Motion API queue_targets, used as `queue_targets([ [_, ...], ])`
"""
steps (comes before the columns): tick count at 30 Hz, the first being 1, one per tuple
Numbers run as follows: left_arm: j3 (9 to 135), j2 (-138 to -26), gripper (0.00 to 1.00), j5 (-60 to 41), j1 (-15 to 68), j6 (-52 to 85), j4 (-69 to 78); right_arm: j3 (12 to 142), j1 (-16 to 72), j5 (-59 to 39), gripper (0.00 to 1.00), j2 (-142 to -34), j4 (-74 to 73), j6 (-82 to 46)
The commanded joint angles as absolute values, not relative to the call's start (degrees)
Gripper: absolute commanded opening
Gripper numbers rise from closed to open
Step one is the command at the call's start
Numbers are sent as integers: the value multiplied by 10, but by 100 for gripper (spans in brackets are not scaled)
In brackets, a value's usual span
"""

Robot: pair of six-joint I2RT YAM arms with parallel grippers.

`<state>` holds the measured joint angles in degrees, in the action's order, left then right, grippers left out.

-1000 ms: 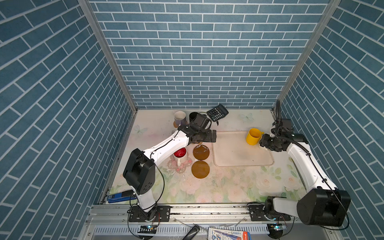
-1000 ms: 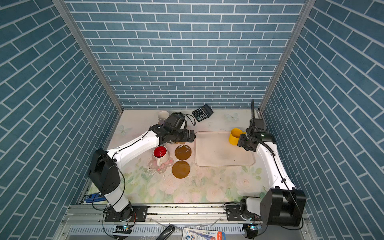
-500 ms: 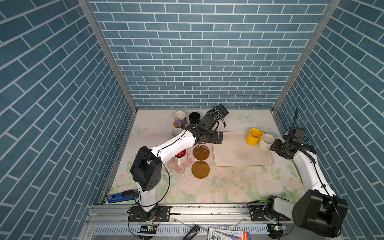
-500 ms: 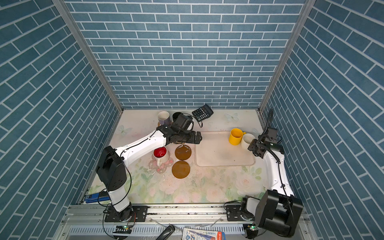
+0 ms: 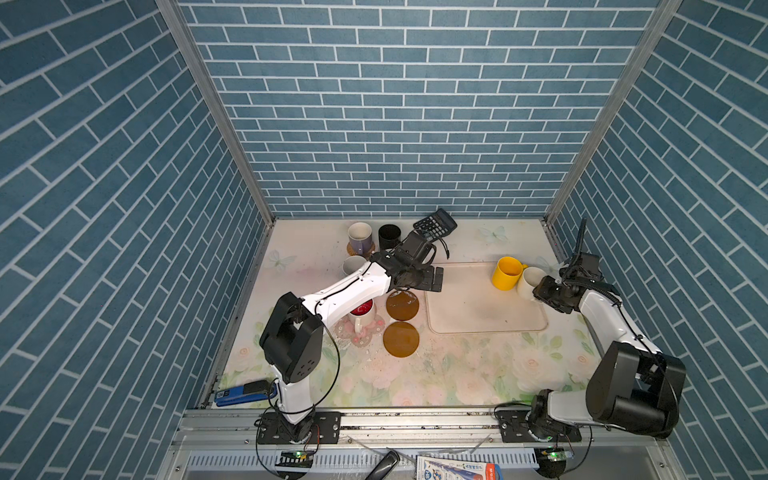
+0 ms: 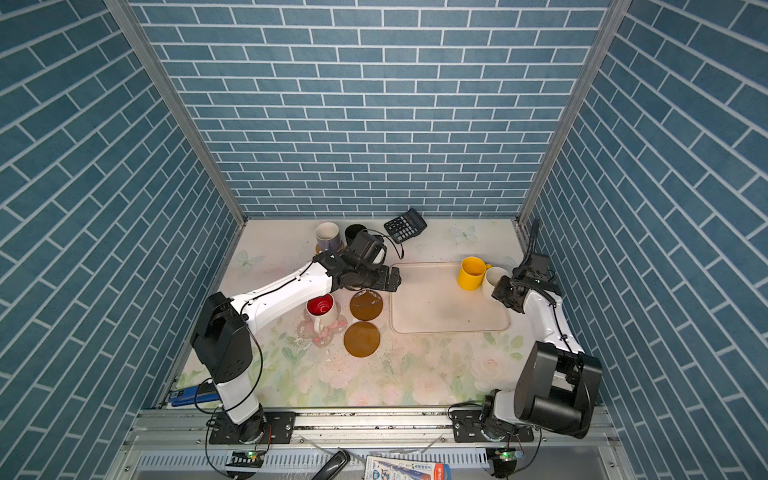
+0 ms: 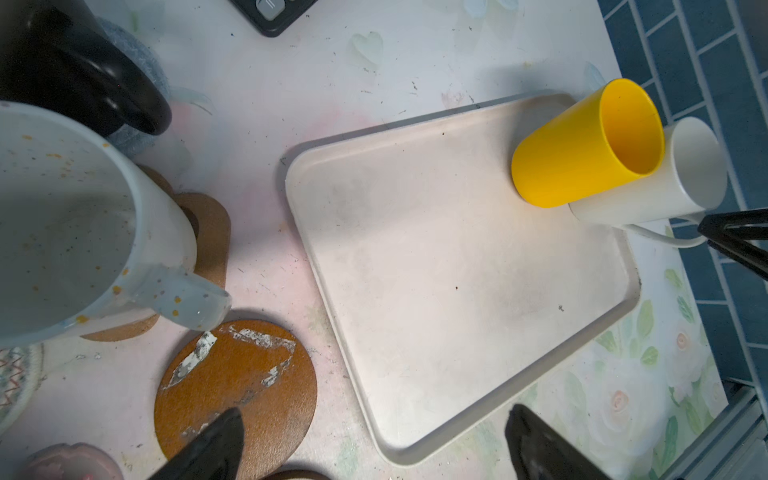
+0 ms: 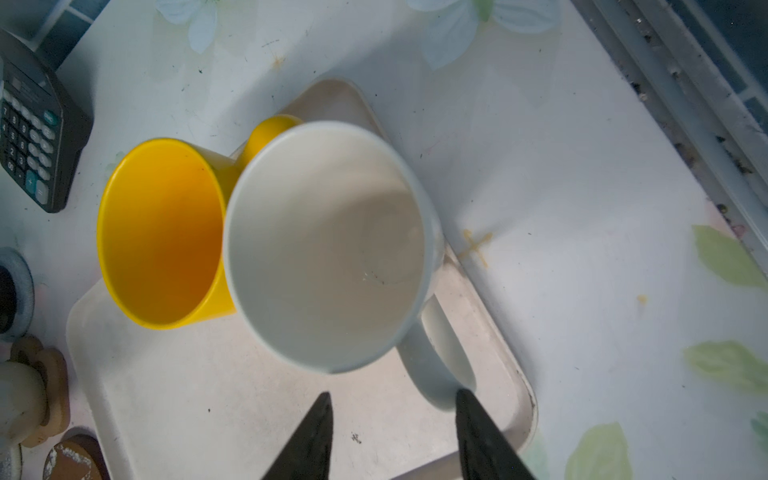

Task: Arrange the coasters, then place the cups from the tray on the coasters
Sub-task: 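Lower the right gripper toward the plain white mug while the left gripper hovers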

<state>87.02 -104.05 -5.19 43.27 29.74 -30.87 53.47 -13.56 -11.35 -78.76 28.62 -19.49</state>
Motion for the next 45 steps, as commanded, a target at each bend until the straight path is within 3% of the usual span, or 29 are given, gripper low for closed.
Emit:
queue_targets([
  [1, 863, -1024, 99, -50, 435, 291, -318, 521, -130, -138, 47, -800, 277, -183],
  [12, 858, -1012, 99, -45, 435, 293, -319, 525, -118, -108, 47, -805, 282, -180],
  [45, 832, -971, 99, -27, 414, 285, -347, 554, -75, 0, 17, -885, 233, -168],
])
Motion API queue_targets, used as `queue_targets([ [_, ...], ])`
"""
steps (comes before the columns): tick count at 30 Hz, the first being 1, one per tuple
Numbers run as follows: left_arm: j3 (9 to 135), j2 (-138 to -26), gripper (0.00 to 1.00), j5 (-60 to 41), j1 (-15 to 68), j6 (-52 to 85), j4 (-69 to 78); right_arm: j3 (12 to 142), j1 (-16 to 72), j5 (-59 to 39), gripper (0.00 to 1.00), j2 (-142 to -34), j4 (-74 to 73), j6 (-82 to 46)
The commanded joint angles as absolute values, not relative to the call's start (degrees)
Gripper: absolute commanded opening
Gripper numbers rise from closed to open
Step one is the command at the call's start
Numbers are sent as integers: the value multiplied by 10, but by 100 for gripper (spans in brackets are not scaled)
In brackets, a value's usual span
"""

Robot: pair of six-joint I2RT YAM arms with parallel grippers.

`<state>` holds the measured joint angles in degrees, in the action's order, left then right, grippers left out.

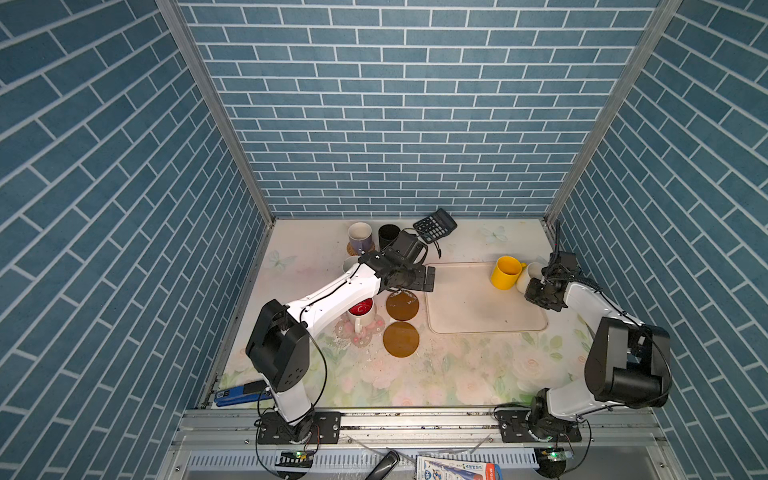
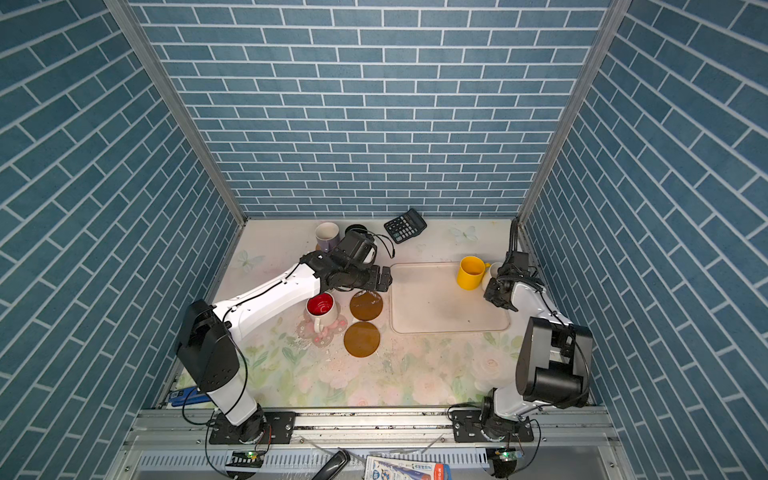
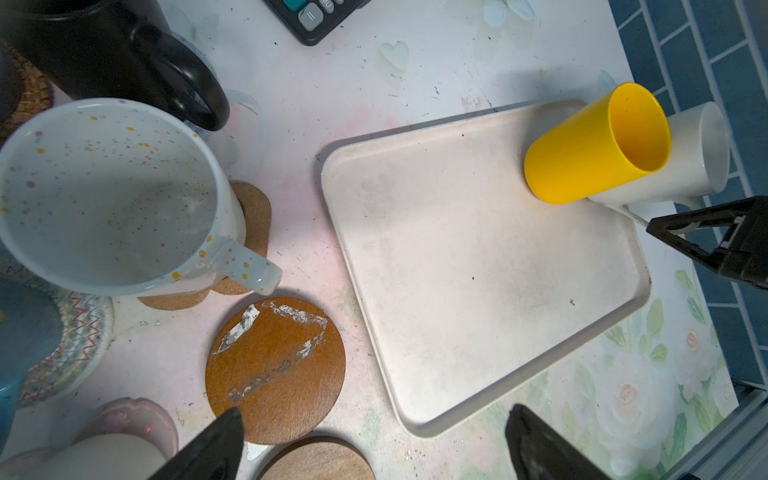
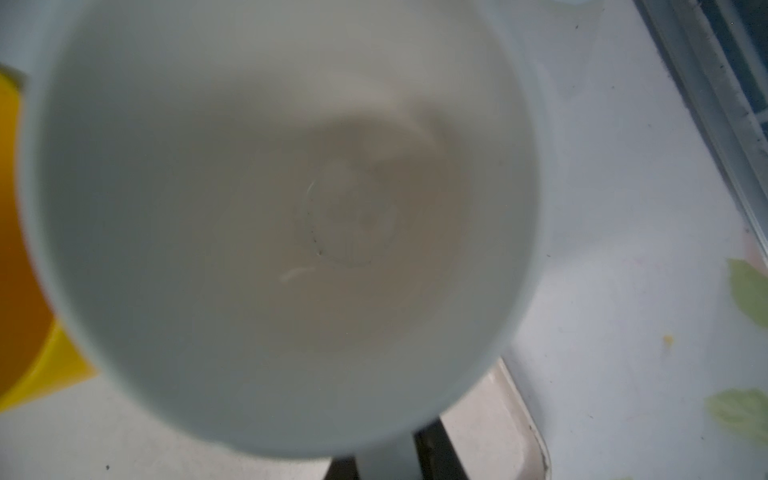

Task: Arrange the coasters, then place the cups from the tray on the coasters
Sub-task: 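Lower the right gripper toward the plain white mug while the left gripper hovers, then close the right gripper on the plain white mug rim and lift it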

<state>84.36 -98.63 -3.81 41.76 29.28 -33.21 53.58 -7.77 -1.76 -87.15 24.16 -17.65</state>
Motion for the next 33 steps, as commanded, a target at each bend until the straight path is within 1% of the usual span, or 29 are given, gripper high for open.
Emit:
queue_targets([
  [1, 831, -969, 99, -26, 412, 285, -348, 555, -74, 2, 16, -886, 233, -168],
  [5, 825, -961, 99, -24, 410, 285, -350, 561, -70, 10, 15, -889, 238, -168],
  [10, 824, -960, 99, -24, 407, 285, -349, 566, -69, 15, 27, -885, 246, -169],
  [19, 825, -961, 99, -26, 404, 285, -347, 572, -69, 20, 39, -885, 244, -162],
  [25, 825, -963, 99, -28, 399, 283, -347, 579, -69, -1, 39, -899, 223, -153],
  [33, 824, -961, 99, -27, 394, 281, -352, 579, -68, -8, 30, -912, 187, -149],
])
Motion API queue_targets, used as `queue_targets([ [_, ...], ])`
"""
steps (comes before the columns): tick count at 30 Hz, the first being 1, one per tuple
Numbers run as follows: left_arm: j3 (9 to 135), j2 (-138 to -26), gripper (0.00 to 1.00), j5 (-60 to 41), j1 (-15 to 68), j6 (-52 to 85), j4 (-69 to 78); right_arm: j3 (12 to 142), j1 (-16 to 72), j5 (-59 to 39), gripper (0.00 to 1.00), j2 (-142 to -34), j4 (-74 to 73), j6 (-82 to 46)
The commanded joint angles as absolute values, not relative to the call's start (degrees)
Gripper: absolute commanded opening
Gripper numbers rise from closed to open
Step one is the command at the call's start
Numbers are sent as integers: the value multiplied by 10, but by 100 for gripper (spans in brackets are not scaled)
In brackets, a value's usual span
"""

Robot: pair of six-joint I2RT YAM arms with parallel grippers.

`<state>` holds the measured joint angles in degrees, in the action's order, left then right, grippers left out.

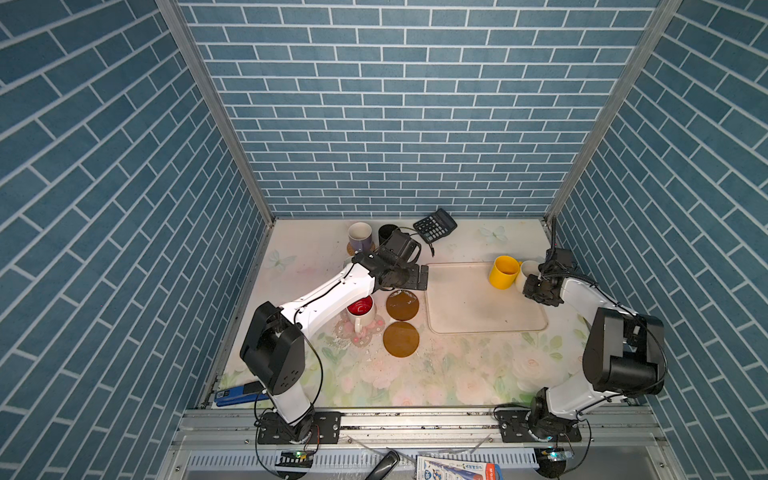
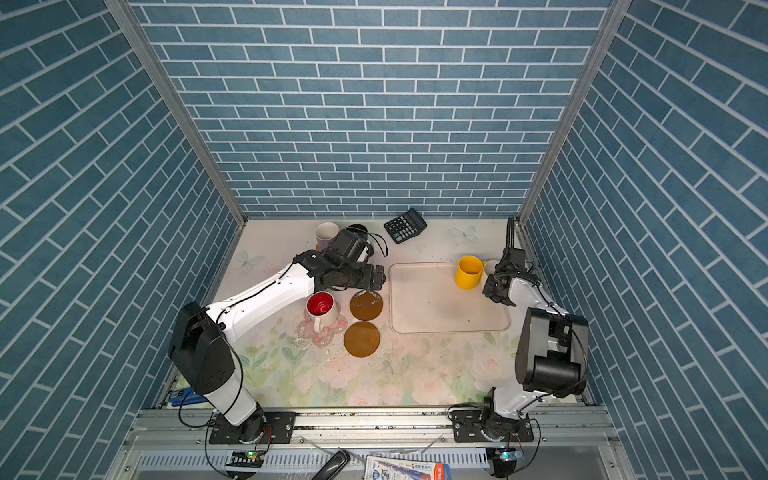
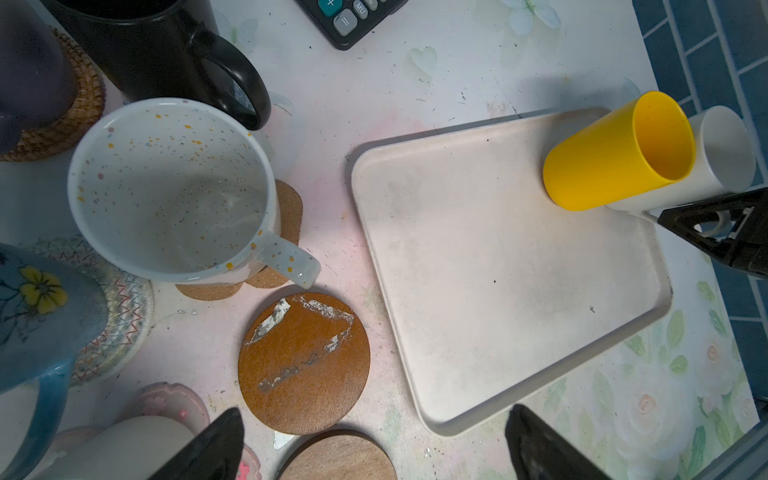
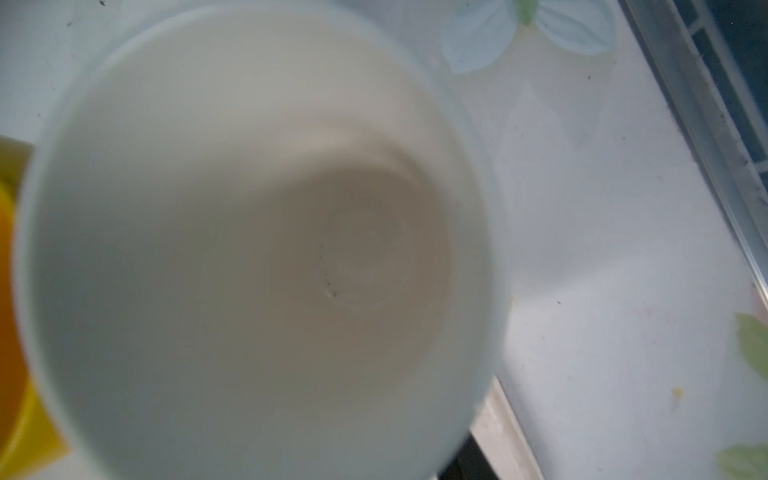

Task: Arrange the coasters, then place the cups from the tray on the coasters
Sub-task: 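Close the right gripper on the plain white mug rim and lift it, then carry the white mug toward the cork coaster beside the speckled mug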

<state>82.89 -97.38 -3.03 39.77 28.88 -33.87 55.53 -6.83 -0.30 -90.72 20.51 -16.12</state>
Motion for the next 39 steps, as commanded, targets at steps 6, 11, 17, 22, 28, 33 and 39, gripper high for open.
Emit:
queue_targets([
  [6, 824, -955, 99, -24, 390, 279, -359, 573, -66, -6, 23, -911, 179, -147],
  [11, 820, -945, 99, -23, 390, 280, -360, 570, -60, 4, 13, -901, 186, -146],
  [17, 812, -926, 99, -19, 390, 279, -361, 573, -47, 19, 3, -882, 210, -149],
  [22, 798, -900, 99, -13, 389, 275, -361, 576, -37, 39, 1, -842, 249, -156],
  [28, 773, -861, 99, -10, 386, 274, -361, 560, -18, 40, 1, -782, 292, -170],
  [33, 746, -828, 99, -6, 384, 274, -363, 541, 10, 38, 0, -721, 326, -177],
  [39, 713, -786, 99, 1, 379, 275, -364, 528, 53, 4, 0, -669, 366, -178],
])
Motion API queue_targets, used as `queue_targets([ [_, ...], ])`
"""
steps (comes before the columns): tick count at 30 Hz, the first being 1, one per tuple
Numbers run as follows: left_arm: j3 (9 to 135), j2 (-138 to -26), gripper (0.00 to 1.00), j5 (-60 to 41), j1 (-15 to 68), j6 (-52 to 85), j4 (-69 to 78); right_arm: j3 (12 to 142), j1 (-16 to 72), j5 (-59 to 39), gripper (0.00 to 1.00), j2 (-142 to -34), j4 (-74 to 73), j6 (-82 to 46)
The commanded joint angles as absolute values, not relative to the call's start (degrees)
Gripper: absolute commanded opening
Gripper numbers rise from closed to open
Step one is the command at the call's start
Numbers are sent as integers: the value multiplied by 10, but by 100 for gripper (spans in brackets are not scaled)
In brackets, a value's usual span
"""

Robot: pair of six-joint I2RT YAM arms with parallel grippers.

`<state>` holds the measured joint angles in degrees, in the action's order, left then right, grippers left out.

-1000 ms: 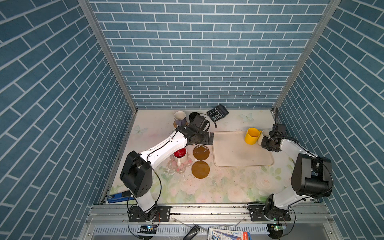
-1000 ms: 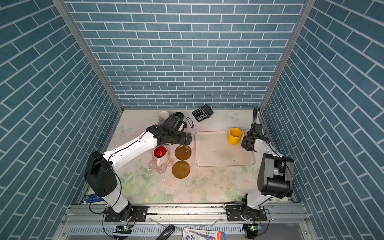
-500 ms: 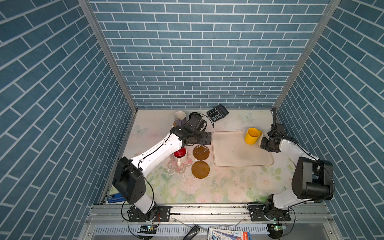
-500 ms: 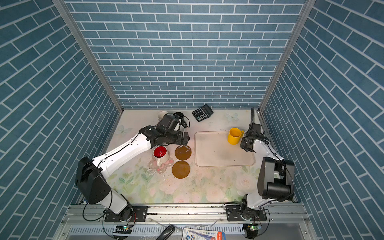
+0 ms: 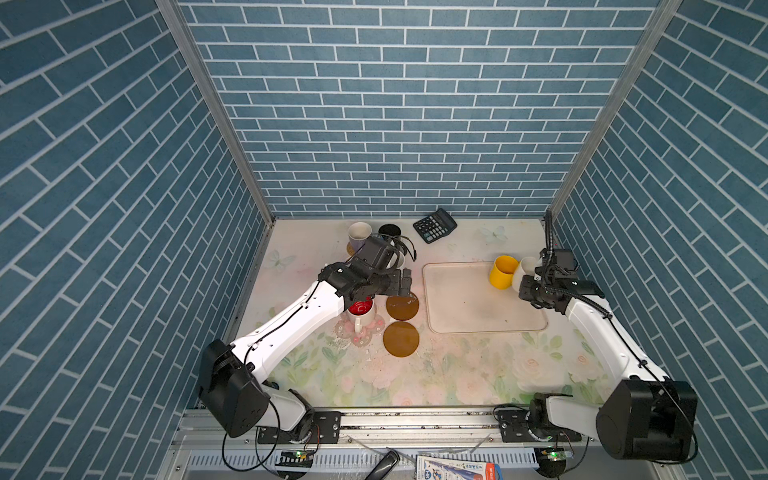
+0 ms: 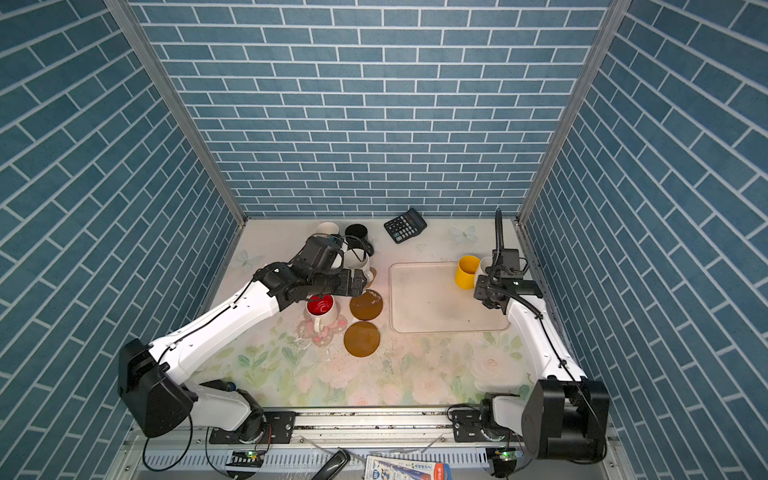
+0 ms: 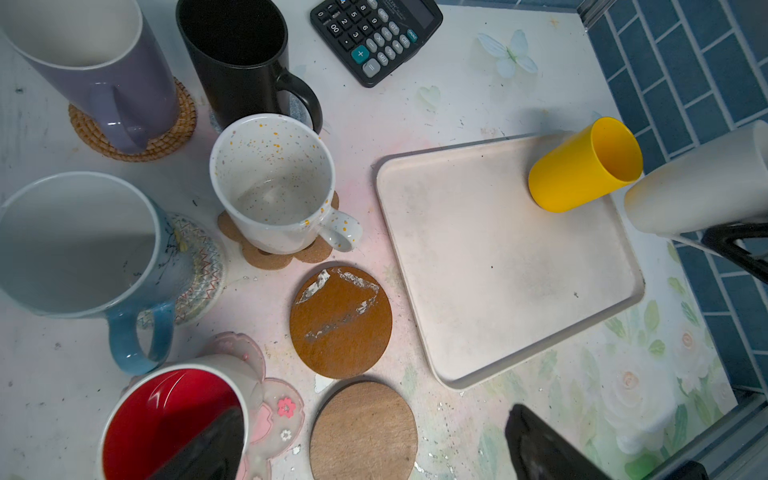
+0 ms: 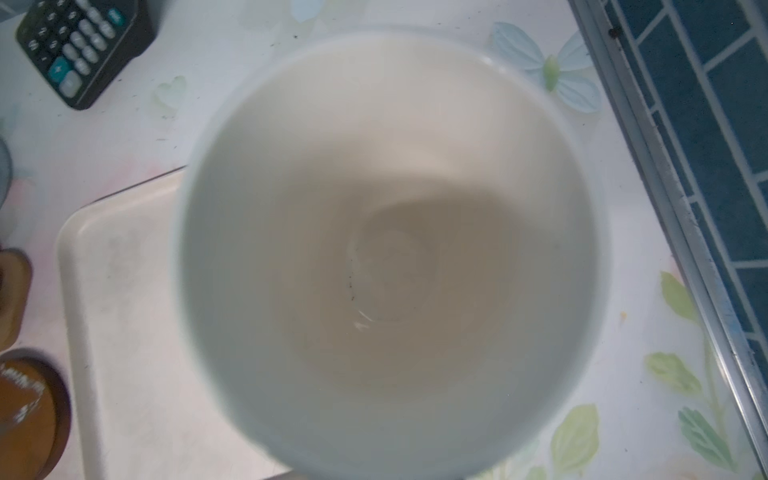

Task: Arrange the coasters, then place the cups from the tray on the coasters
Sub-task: 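Carry the white mug toward the cork coaster beside the speckled mug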

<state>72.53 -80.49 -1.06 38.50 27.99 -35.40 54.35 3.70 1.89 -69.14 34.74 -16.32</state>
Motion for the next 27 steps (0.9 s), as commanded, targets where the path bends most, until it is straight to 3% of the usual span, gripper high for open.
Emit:
queue_targets([
  [1, 707, -781, 99, 1, 377, 276, -364, 527, 63, 4, 0, -662, 370, -177],
  [8, 672, -750, 99, -9, 361, 287, -362, 515, 124, -34, 0, -609, 380, -179],
  [14, 649, -723, 99, -12, 334, 286, -370, 527, 200, -75, 0, -626, 363, -177],
  [27, 616, -674, 99, -32, 254, 275, -388, 615, 391, -19, 0, -770, 290, -140],
])
